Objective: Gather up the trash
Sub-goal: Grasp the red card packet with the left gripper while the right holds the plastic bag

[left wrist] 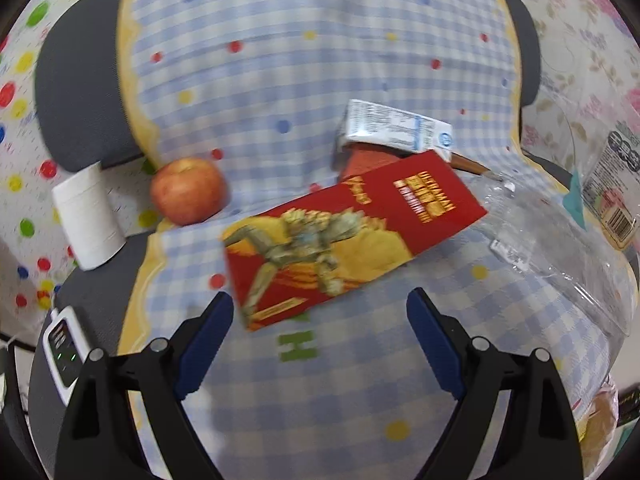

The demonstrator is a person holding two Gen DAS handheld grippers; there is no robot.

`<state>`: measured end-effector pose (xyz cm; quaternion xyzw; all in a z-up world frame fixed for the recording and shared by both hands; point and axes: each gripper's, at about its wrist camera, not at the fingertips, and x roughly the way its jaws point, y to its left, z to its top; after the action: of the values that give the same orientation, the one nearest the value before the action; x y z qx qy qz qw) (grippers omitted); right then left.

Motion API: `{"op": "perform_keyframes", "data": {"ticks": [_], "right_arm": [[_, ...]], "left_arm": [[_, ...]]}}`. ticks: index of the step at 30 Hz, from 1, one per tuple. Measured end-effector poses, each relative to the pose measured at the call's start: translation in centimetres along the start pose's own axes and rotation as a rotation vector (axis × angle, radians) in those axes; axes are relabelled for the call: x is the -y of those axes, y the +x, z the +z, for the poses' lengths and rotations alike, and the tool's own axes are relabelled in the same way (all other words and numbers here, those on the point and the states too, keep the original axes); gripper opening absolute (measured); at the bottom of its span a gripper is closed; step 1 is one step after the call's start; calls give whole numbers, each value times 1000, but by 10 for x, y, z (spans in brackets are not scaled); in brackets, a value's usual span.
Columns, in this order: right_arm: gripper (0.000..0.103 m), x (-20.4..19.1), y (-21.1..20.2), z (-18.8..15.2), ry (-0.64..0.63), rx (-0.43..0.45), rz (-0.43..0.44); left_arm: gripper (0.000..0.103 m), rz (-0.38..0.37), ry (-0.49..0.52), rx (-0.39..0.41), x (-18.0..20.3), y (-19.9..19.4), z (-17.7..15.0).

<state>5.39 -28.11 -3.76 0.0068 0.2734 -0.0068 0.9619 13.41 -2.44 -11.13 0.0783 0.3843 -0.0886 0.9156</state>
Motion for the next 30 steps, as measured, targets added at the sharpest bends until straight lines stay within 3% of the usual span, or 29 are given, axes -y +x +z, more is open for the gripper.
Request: {"op": "perform_keyframes", "data": {"ticks": [4,9,12,16,18,22,25,30], "right_arm": [[7,4,2,0,20,-5,3],[7,11,7,1,37,-9,6],[7,15,10,1,47,-10,12],[7,16,11,-1,54,-14,19],[7,15,10,-1,57,-11,20],[7,10,-1,-2,51,12,21],[7,5,-13,-3,46,33,24],[7,-4,-35,-1,42,75,43]], "left_arm": [[86,-9,62,-10,23,17,11],[81,37,156,-108,46,46,19],[79,67,177,-109,50,53,26],[67,108,200,-97,49,59,34],[45,119,207,-76,48,54,37],[8,73,127,12,31,18,44],[0,43,67,126,13,-25,52],[0,-171,-104,244,-25,-96,60]]}}
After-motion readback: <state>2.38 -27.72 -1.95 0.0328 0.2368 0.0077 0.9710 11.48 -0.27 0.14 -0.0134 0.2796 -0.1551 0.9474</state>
